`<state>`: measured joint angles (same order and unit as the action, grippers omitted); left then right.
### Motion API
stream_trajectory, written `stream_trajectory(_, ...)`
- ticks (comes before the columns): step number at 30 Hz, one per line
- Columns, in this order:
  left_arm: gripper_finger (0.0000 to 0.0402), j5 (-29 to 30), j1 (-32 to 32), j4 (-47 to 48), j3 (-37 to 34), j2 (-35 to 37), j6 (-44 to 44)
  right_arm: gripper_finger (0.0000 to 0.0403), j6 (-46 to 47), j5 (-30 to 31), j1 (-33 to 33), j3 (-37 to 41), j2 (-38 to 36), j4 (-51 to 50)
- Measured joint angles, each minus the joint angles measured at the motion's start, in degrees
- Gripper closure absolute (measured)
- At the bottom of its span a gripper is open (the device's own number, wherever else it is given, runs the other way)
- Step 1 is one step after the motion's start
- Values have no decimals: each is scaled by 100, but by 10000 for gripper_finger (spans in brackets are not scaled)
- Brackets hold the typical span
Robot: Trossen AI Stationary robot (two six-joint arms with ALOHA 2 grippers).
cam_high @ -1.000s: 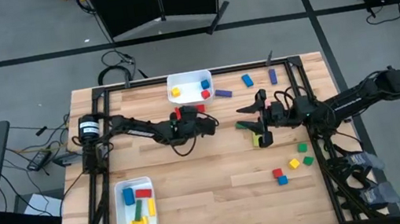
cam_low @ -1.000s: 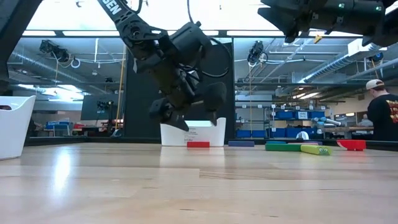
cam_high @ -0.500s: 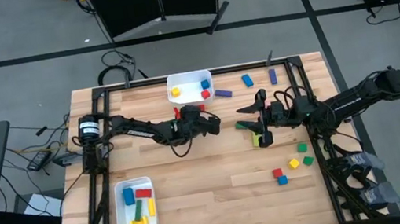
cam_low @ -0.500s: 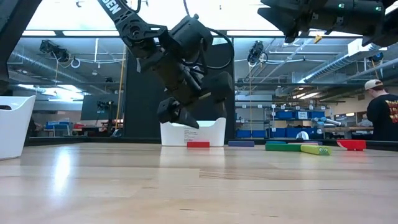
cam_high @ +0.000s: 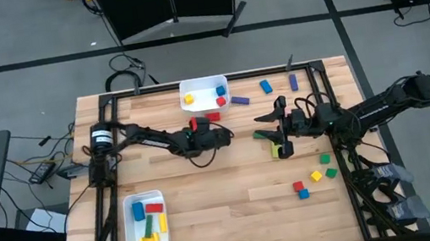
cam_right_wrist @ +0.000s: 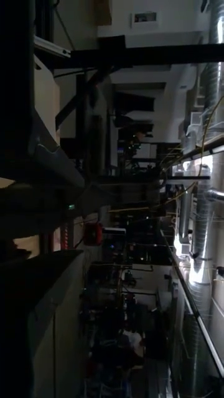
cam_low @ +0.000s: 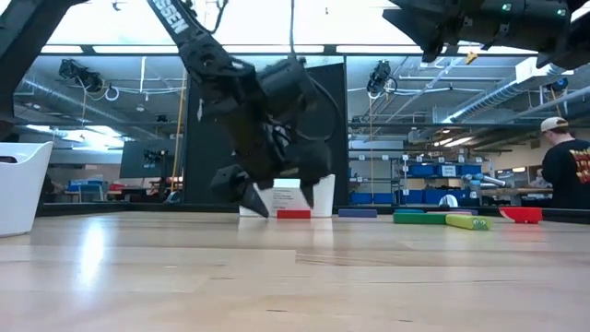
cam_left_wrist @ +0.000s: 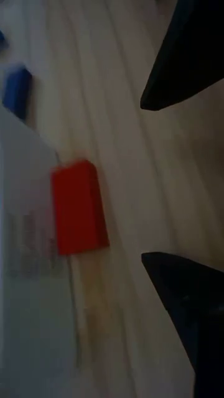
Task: Sort blocks by size
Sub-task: Put the red rectangular block into the bottom white bin
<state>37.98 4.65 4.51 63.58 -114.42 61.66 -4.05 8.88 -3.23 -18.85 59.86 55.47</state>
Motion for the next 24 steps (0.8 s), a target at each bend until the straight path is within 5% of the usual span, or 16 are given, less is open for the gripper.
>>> stream_trajectory(9,1,192,8,458,585,-464,3,219,-68,-15,-190,-72,-6,65)
stream_trajectory(24,2,347,17,412,585,-543,148,220,-105,-11,-196,-72,-4,86)
